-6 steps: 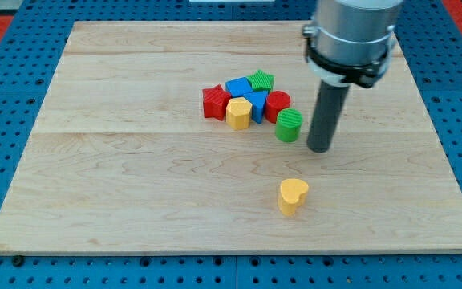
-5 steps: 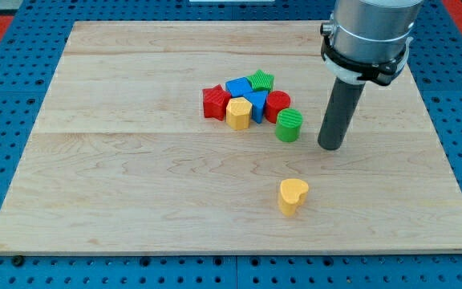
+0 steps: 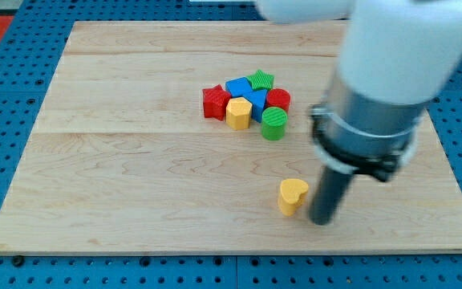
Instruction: Move the yellow heart to the bottom of the yellow hexagon
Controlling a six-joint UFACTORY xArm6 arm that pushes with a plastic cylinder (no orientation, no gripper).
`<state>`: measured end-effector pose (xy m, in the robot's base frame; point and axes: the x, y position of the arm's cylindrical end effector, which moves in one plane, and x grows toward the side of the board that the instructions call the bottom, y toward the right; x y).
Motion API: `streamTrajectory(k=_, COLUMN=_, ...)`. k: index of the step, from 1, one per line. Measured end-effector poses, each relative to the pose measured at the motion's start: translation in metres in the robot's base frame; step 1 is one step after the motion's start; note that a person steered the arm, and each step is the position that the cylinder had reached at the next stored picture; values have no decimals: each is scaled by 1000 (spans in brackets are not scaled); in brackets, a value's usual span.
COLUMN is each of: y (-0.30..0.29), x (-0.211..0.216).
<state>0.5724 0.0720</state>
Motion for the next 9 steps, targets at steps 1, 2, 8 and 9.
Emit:
streamTrajectory(k=1, y=-44, x=-36)
streamTrajectory(k=2, y=-53, x=-62)
streamTrajectory(k=8, y=-93, x=-99)
streamTrajectory(k=9, y=-100, x=-99)
